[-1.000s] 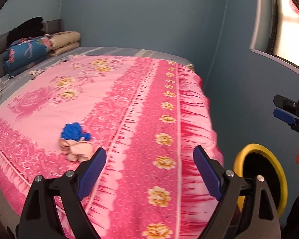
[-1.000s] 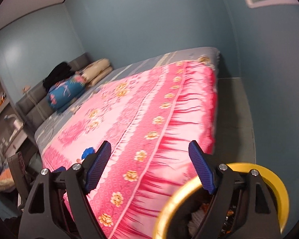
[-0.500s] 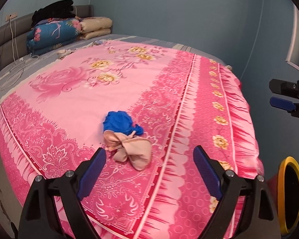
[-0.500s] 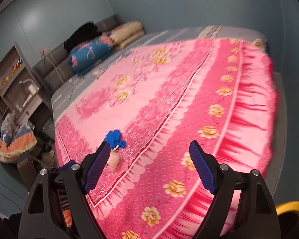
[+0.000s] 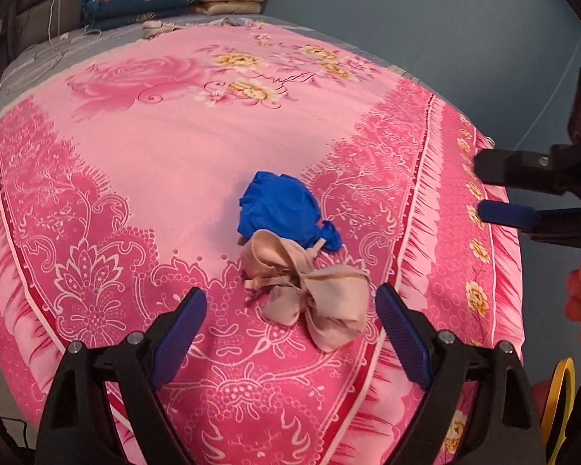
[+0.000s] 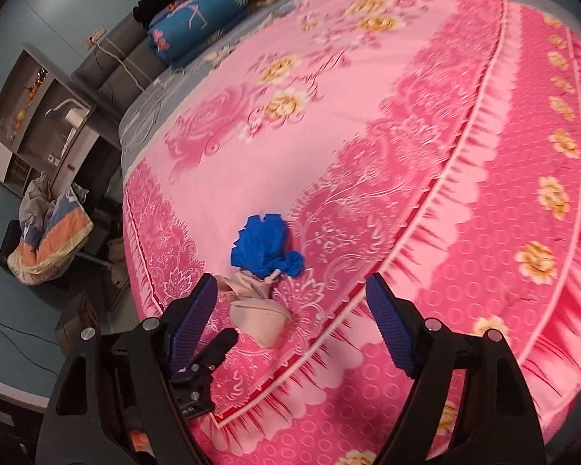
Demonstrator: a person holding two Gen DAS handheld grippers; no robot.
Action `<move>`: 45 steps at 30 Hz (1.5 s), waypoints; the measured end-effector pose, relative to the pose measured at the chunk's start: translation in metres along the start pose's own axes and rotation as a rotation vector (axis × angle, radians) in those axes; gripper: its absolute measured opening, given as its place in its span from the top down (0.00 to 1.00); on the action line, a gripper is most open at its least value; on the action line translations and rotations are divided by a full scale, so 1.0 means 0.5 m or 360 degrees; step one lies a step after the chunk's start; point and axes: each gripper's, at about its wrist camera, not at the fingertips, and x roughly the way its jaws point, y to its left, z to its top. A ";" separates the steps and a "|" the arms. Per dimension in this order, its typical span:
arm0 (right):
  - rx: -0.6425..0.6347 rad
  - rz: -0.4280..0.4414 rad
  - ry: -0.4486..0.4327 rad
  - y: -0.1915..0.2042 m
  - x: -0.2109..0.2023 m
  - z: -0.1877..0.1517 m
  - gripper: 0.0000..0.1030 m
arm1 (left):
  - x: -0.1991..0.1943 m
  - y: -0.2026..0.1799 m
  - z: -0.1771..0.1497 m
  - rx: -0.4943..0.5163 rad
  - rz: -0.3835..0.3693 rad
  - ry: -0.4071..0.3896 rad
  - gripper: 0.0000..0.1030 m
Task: Collect trash
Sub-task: 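Move both open tools back over the blue cloth and pink tissue, then grasp the pink tissue with the left tool while the right tool grasps the blue cloth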
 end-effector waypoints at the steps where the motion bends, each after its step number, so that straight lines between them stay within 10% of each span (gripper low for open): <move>1: 0.0003 0.0029 0.0072 0.008 0.035 0.015 0.29 | 0.005 0.003 0.002 -0.0015 -0.0004 0.0009 0.17; 22: -0.0085 0.0002 0.0570 0.106 0.331 0.098 0.41 | 0.082 0.044 0.029 -0.0128 -0.0114 0.0125 0.33; 28: -0.0091 -0.0087 0.0604 0.103 0.367 0.102 0.46 | 0.097 0.035 0.033 -0.0116 -0.0170 0.0135 0.51; 35: -0.0103 -0.0100 0.0572 0.093 0.368 0.103 0.76 | 0.092 0.015 0.029 -0.0035 -0.0186 0.0100 0.84; 45: -0.0097 -0.0026 0.0469 0.100 0.327 0.100 0.84 | 0.036 0.001 0.012 0.0062 -0.0195 0.0079 0.94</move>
